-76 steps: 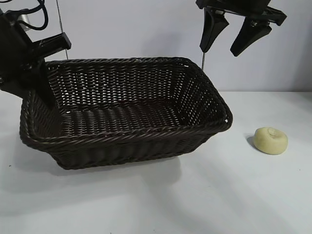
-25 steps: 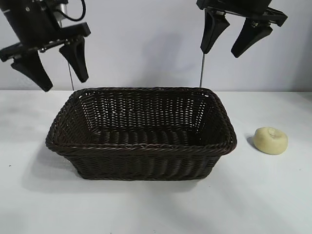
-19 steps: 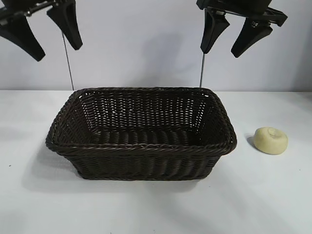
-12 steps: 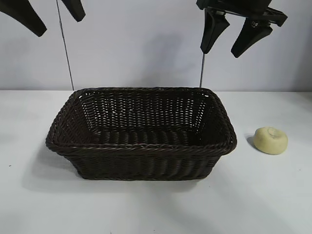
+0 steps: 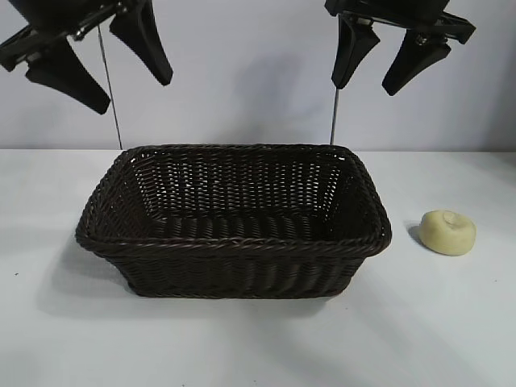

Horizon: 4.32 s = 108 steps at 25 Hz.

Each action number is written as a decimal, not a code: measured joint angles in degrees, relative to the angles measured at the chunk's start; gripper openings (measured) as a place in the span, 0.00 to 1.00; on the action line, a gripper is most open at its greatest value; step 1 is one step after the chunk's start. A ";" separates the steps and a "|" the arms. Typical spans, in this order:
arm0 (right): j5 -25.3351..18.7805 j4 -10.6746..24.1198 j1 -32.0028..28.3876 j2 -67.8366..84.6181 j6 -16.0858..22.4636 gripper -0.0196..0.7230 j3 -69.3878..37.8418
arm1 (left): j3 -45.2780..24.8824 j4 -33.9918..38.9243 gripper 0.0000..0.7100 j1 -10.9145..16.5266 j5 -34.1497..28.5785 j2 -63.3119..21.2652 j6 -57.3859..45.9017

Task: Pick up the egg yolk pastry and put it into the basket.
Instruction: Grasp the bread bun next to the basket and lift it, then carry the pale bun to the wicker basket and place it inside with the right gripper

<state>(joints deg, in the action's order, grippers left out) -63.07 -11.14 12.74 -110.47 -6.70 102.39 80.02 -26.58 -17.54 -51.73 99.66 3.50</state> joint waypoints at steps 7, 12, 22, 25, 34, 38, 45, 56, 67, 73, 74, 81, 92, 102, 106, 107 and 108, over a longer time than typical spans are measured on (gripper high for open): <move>0.00 0.00 0.00 0.00 0.00 0.71 0.00 | -0.82 -0.12 0.77 0.00 1.51 0.05 0.00; 0.00 0.00 0.00 0.00 0.00 0.71 0.00 | -0.82 0.43 0.77 0.00 1.57 0.10 0.00; -2.77 6.49 -0.36 0.00 1.10 0.71 0.00 | -0.82 0.87 0.77 0.00 1.57 0.10 0.00; -3.56 7.76 -2.16 0.00 1.69 0.71 0.00 | -0.86 0.87 0.77 0.00 1.57 0.10 0.00; -7.12 8.47 -8.75 0.00 2.19 0.71 0.00 | -0.86 0.87 0.77 0.00 1.57 0.10 0.00; -7.42 8.49 -9.05 0.00 2.19 0.71 -0.85 | -0.86 0.87 0.77 0.00 1.57 0.10 0.00; -0.20 8.56 -9.05 0.00 2.19 0.71 -11.02 | -0.86 0.87 0.77 0.00 1.57 0.10 0.00; 9.73 9.42 -9.05 -1.37 3.48 0.71 -17.80 | -0.86 0.87 0.77 0.00 1.57 0.10 0.00; 11.15 9.44 -9.05 -9.95 3.87 0.71 -17.86 | -0.93 0.87 0.77 0.00 2.00 0.10 0.00; 11.86 11.14 -9.12 -10.91 5.28 0.51 -17.86 | -0.93 0.87 0.77 0.00 1.95 0.10 0.00; 11.86 11.14 -9.17 -10.91 5.42 0.42 -17.86 | -0.93 0.87 0.77 0.00 1.95 0.10 0.00; 10.11 11.14 -9.17 -10.73 5.42 0.12 -17.86 | -0.93 0.87 0.77 0.00 1.85 0.10 0.00; 7.80 10.10 -9.17 1.90 5.44 0.11 -17.98 | -0.93 0.87 0.77 0.00 1.53 0.10 0.00; 3.58 2.44 -9.17 8.46 3.40 0.11 -16.36 | -0.93 0.87 0.77 0.00 0.72 0.10 0.00; 3.03 -2.97 -9.17 8.46 1.79 0.10 -13.63 | -0.93 0.87 0.77 0.00 0.67 0.10 0.00; 3.03 -3.68 -9.01 8.46 1.49 0.10 -13.32 | -0.93 0.87 0.77 0.00 0.67 0.10 0.00; 3.03 -3.93 -8.75 8.46 1.29 0.10 -13.15 | -0.93 0.87 0.77 0.00 0.67 0.10 0.00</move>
<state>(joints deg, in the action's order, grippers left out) -60.04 -15.07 3.99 -102.01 -5.42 89.24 79.09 -25.71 -17.54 -51.06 99.76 3.50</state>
